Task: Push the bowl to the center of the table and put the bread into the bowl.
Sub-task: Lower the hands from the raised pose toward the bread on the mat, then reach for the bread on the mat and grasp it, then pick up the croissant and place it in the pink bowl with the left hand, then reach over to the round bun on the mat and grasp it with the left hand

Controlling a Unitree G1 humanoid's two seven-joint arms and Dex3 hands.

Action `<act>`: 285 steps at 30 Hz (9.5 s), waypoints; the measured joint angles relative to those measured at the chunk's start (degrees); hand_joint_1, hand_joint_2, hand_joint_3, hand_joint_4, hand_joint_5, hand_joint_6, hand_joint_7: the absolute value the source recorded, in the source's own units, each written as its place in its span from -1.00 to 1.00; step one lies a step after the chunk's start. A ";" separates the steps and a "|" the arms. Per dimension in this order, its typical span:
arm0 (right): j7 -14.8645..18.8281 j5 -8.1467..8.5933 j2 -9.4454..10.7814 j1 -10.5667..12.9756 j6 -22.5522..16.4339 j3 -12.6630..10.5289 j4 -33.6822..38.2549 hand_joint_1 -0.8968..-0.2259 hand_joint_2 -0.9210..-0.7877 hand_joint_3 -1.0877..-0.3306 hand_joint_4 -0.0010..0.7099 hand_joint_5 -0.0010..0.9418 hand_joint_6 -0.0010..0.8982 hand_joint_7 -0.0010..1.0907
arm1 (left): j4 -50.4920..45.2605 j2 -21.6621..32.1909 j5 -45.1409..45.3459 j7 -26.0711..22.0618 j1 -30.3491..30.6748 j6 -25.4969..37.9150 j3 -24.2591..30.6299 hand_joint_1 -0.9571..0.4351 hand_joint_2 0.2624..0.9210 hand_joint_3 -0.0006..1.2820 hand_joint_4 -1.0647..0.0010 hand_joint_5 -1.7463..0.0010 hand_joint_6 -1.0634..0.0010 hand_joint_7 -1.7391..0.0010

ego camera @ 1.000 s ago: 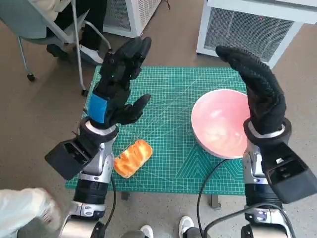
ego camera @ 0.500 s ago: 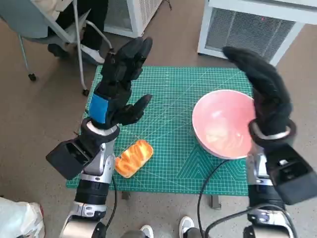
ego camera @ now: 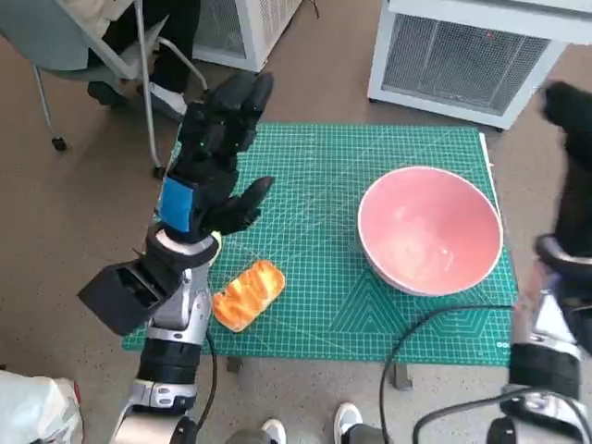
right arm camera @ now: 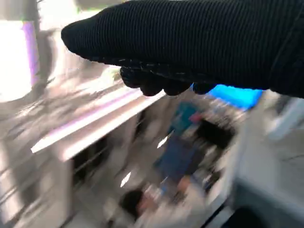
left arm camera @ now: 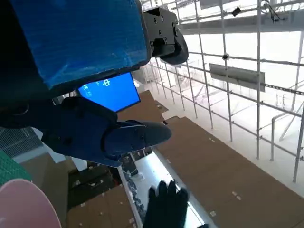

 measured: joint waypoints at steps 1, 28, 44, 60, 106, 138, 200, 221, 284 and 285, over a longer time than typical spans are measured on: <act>-0.67 -0.11 -0.50 -0.11 -0.09 -0.47 1.91 0.05 -1.00 -0.06 -0.23 -0.99 -0.54 -0.55 | 0.00 0.00 0.00 -0.05 0.01 0.02 0.04 -0.29 1.00 -0.34 0.61 1.00 0.96 0.35; -9.23 -3.70 -3.39 -4.32 17.92 -0.55 29.88 0.31 -1.00 -0.27 -0.45 -1.00 -0.50 -0.83 | -0.79 1.10 -0.44 0.24 2.04 1.01 2.15 -0.34 1.00 -0.40 0.58 0.99 0.79 0.52; -9.29 -4.26 4.41 -7.39 28.46 -0.67 31.71 0.35 -1.00 -0.30 -0.39 -0.98 -0.42 -0.84 | -5.41 3.53 0.24 2.32 5.54 1.14 3.54 -0.32 1.00 -0.44 0.53 1.00 0.58 0.71; -8.24 -4.80 10.96 -11.22 31.11 0.37 32.14 0.36 -1.00 -0.35 -0.35 -0.98 -0.38 -0.86 | -10.77 5.32 0.34 4.78 10.84 2.23 5.37 -0.32 1.00 -0.47 0.55 1.00 0.43 0.87; -1.29 -7.28 10.53 -19.73 9.39 3.80 25.02 0.02 -1.00 -0.19 -0.24 -0.95 -0.31 -0.88 | -40.01 17.63 26.79 8.35 31.52 31.55 5.34 -0.48 1.00 -0.37 0.40 0.96 0.31 0.94; 19.27 6.64 10.69 -6.31 -5.87 8.77 -5.92 -0.05 -1.00 0.02 -0.18 -1.00 -0.24 -0.83 | -46.97 21.52 54.28 -1.65 29.92 61.63 -18.60 -0.62 1.00 -0.49 0.35 0.98 0.44 1.00; 16.07 5.70 9.87 -1.89 -3.78 10.70 -11.95 0.00 -1.00 -0.04 -0.18 -1.00 -0.78 -0.04 | -44.46 16.06 57.35 17.74 34.96 55.13 -12.38 0.38 1.00 -0.92 -0.46 -0.30 -0.10 -0.31; 16.86 7.03 10.32 -2.37 -3.75 11.11 -9.77 0.01 -1.00 -0.02 -0.18 -1.00 -0.82 0.00 | -46.41 12.77 54.57 26.76 12.61 40.10 -8.81 0.37 1.00 -0.85 -0.30 -0.35 -0.05 -0.40; 14.80 5.56 10.21 -0.97 -2.77 11.02 -14.26 0.00 -1.00 -0.01 -0.16 -0.99 -0.82 -0.03 | -1.49 27.57 30.59 -0.31 -8.06 5.69 -8.31 -0.20 1.00 -0.94 0.47 0.96 0.25 0.89; 14.80 5.56 10.20 -0.82 -2.76 11.03 -14.40 0.00 -1.00 -0.01 -0.16 -0.99 -0.82 -0.03 | -2.32 28.69 30.08 -0.21 -7.16 5.34 -7.26 -0.20 1.00 -0.94 0.46 0.96 0.24 0.89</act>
